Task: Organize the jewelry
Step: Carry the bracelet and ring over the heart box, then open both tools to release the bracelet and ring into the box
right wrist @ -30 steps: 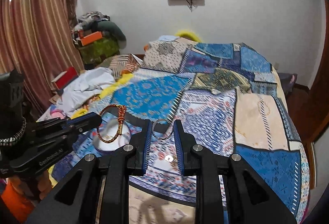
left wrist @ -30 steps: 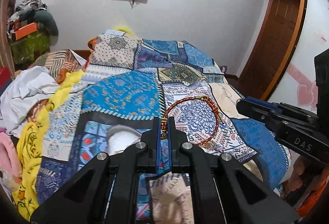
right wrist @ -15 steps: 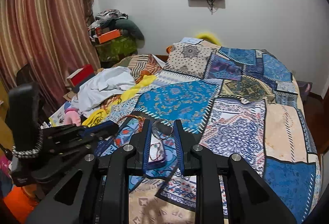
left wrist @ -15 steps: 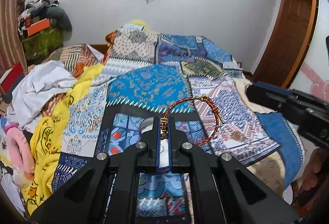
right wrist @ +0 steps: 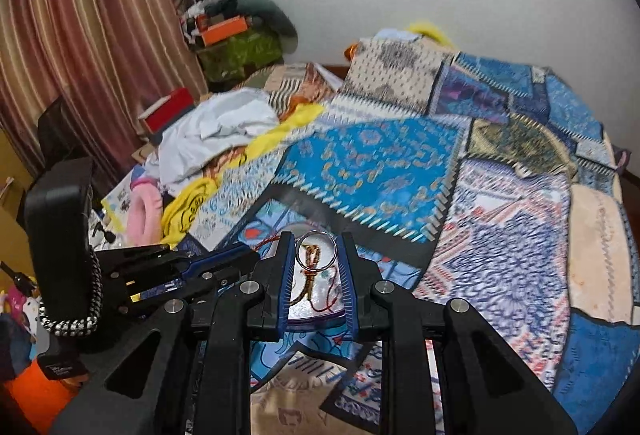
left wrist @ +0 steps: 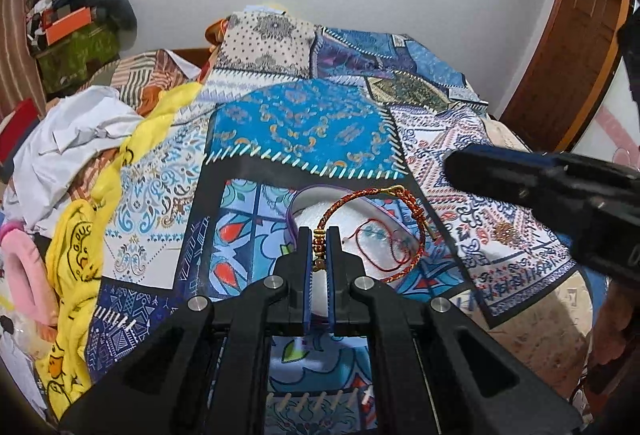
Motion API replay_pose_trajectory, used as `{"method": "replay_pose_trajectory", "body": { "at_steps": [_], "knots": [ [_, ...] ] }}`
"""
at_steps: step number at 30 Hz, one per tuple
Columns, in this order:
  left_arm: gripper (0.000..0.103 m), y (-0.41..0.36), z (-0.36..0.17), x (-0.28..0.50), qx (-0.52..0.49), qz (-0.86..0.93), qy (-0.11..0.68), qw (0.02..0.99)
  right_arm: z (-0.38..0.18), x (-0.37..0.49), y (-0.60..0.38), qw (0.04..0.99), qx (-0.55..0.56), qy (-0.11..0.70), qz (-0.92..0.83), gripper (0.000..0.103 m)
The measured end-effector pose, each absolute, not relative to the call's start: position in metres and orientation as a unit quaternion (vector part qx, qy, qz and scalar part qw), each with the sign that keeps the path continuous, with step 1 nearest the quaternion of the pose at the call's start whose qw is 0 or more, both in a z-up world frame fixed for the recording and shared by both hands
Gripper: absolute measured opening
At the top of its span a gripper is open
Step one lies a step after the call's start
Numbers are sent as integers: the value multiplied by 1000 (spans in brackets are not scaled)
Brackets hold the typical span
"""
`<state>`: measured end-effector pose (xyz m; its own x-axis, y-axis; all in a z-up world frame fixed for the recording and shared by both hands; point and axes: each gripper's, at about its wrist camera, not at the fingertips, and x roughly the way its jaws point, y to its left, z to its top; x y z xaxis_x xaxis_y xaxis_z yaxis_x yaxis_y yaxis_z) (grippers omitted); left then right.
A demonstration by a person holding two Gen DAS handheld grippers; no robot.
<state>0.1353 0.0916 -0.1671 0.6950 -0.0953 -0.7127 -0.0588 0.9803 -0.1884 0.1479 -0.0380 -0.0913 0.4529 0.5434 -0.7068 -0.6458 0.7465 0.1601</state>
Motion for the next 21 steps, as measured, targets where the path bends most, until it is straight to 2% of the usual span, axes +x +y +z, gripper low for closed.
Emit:
{"method": "replay_pose_trajectory", "body": {
  "at_steps": [12,21],
  "knots": [
    [4,98,-179,140,-97,-18,402,911,-127,165,-15,808,-72,452,371,20],
    [4,102,-171,135,-99,-9,394,914,-138,165,-12,797,-82,469,372,20]
  ]
}}
